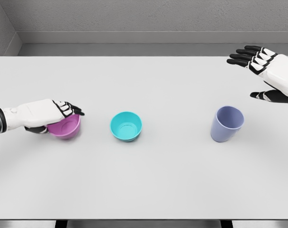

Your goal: Stacking bowl and cup with both arms

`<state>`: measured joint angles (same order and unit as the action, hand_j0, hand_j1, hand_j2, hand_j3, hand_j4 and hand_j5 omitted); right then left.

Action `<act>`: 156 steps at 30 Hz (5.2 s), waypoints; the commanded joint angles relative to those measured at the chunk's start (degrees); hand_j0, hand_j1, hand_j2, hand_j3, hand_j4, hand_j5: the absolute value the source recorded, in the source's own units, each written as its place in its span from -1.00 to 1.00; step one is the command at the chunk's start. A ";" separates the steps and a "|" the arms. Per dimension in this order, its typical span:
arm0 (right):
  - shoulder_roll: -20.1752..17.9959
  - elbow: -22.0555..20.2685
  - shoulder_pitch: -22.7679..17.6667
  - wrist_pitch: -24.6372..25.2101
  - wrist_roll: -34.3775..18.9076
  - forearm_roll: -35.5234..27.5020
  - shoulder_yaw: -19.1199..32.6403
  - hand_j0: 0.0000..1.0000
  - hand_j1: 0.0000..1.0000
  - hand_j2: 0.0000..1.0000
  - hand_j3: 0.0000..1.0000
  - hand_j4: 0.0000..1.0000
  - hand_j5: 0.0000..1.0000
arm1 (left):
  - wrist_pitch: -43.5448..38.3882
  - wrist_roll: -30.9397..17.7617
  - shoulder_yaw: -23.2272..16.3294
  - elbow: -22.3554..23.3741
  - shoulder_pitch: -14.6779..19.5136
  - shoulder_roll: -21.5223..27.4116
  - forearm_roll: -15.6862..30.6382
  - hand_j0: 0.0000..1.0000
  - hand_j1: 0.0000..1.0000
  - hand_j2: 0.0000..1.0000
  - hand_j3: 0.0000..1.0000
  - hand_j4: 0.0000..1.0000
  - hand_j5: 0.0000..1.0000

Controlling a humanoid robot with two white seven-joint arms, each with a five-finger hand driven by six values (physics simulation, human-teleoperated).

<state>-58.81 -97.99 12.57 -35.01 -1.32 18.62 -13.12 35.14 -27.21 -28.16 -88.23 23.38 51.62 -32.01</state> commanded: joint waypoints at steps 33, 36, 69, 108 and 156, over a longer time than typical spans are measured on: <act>-0.07 -0.01 0.00 0.01 0.01 -0.34 0.02 1.00 1.00 1.00 1.00 1.00 1.00 | -0.14 -0.03 -4.18 -6.69 6.50 -13.03 0.98 0.23 0.23 0.23 0.23 0.23 0.23; -0.07 -0.01 0.00 0.01 0.01 -0.43 0.11 1.00 1.00 1.00 1.00 1.00 1.00 | -0.14 0.05 -4.18 -6.34 6.86 -14.18 -0.42 0.23 0.23 0.23 0.23 0.23 0.23; -0.16 -0.01 -0.09 0.01 0.01 -0.34 0.20 1.00 1.00 1.00 1.00 1.00 1.00 | -0.14 0.14 -6.99 -4.84 8.52 -15.41 -3.41 1.00 1.00 1.00 1.00 1.00 1.00; 0.63 1.40 13.97 0.01 -33.68 -0.25 -15.27 1.00 1.00 1.00 1.00 1.00 1.00 | -0.14 0.40 -3.13 5.88 8.35 3.84 11.70 1.00 1.00 1.00 1.00 1.00 1.00; 0.98 2.01 17.67 0.01 -33.68 -0.43 -15.27 0.21 0.21 0.21 0.21 0.21 0.21 | -0.14 -0.03 -2.25 6.32 8.09 4.02 11.53 1.00 1.00 1.00 1.00 1.00 1.00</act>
<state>-57.91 -95.77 30.23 -35.16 -35.02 18.51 -28.45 35.12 -27.27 -30.44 -81.92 31.46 55.56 -20.85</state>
